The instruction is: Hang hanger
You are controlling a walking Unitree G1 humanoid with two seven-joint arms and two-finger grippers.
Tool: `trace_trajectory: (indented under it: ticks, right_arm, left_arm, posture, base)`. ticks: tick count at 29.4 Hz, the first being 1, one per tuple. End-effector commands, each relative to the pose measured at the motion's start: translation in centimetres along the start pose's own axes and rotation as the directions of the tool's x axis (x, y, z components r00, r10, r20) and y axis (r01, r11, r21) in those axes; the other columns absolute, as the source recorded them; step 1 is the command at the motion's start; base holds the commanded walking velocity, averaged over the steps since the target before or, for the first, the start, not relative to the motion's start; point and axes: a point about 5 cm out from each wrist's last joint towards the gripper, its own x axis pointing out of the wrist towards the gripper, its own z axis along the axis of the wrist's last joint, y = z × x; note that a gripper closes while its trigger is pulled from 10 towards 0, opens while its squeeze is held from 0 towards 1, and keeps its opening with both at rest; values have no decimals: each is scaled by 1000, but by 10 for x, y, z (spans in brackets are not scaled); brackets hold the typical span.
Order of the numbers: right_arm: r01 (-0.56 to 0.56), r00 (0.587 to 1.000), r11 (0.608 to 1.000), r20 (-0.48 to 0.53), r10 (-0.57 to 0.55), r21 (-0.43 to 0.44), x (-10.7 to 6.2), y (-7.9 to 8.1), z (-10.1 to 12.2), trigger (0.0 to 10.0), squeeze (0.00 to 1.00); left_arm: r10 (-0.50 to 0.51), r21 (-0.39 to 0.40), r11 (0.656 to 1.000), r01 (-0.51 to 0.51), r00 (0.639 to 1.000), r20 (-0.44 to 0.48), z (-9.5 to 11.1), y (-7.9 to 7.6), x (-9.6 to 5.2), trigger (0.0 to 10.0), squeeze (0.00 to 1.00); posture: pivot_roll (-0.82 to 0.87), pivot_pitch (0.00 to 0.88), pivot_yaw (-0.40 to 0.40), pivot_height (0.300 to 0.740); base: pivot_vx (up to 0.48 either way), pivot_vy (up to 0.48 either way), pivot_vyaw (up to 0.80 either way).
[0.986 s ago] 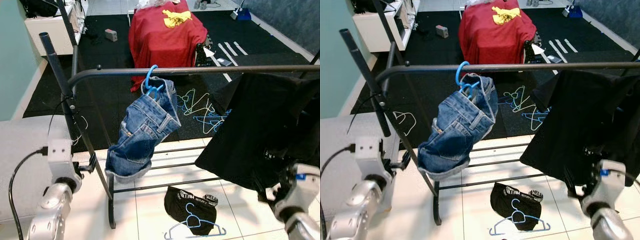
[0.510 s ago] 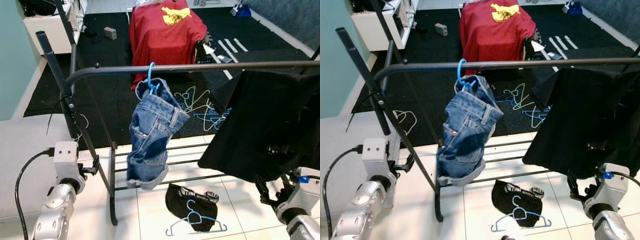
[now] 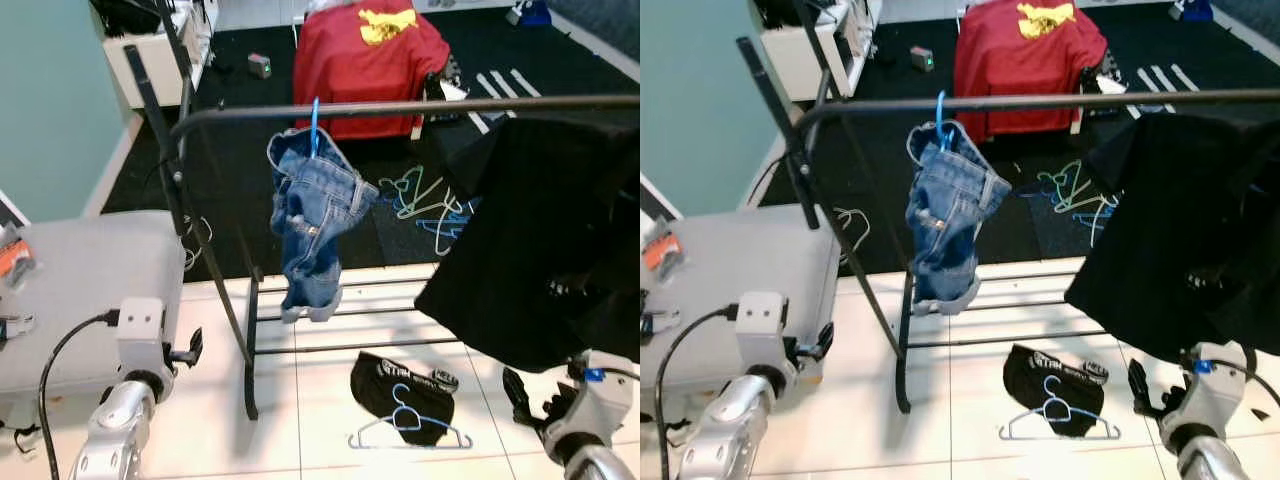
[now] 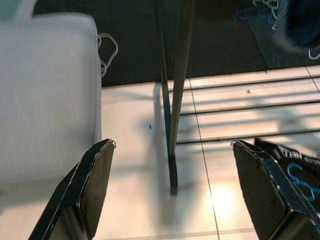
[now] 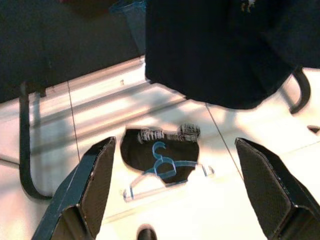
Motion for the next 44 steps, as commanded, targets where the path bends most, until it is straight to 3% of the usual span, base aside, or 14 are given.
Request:
trace_trajectory:
  ticks: [1,9,30,44]
  right_arm:
    - [14,1000,1000,-21,-14,-1,-3,-3,-8,10000,0]
    - [12,1000,1000,-23,-12,-2,-5,-1,-9,10000,0]
    - [-9,1000,1000,-4,9,-16,-1,1,-4,10000,0]
    - [-30,999,999,-13,30,-30,5,5,-5,10000,0]
  left_arm:
    - [6,15,1000,-5,999,-51,-14,6,-6,10000,0]
    - [-126,43,990,133,982,-143,-31,-7,-9,10000,0]
    - [-145,18,989,150,978,-149,-39,-17,-1,10000,0]
    - [-137,19,990,141,980,-148,-42,-16,1,10000,0]
  posture:
    - [14,199,27,740]
    - [16,198,31,740]
    - [-45,188,13,740]
    - [-33,184,12,740]
  base:
    - [-296,0,0]
    - [0,-180,0]
    - [0,-468,0]
    - [0,-437,0]
